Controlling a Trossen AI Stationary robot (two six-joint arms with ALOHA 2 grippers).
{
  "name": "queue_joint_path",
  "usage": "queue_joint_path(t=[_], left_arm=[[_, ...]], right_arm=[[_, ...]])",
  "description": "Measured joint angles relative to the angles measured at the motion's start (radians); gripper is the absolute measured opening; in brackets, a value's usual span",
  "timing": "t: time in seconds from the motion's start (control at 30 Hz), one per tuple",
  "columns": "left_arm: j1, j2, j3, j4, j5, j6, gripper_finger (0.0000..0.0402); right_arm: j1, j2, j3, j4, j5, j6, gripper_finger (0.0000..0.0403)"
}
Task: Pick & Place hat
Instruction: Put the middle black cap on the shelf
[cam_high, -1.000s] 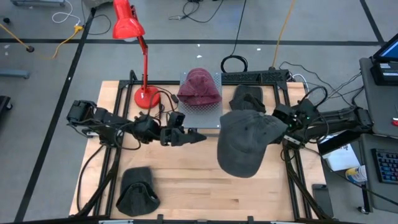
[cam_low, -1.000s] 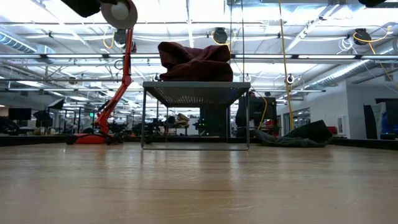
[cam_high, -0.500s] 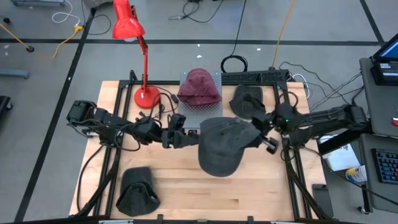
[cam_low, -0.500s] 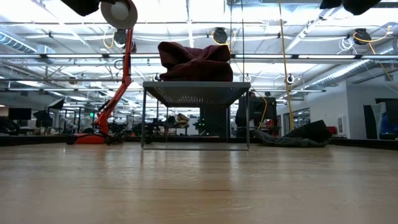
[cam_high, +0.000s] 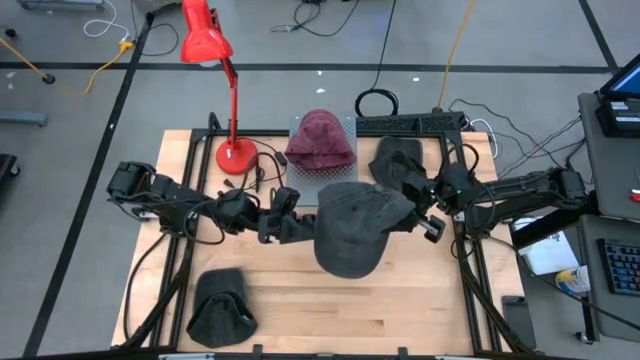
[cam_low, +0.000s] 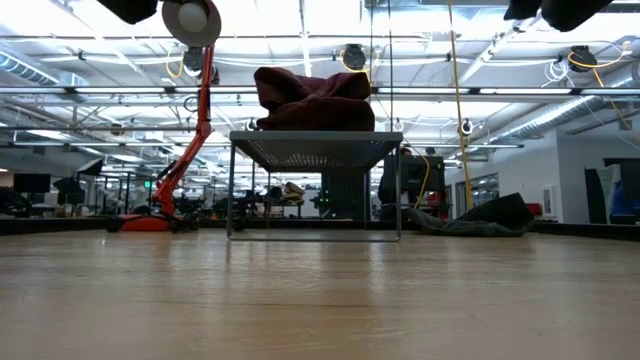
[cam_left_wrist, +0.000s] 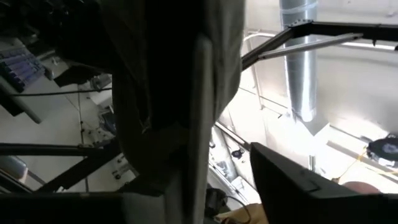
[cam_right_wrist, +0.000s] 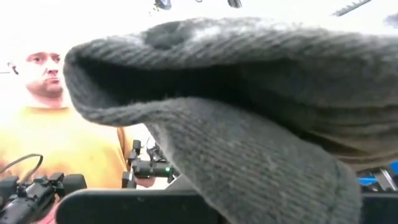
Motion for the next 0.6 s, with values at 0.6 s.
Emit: queue_joint_path(t=[0.6], left_arm=[[0.024,-0.013,0.000,0.012,0.078,-0.126,0.0008]], right_arm=[[-0.001,0.000,0.000,-0.023,-0.013,0.307,0.0124]])
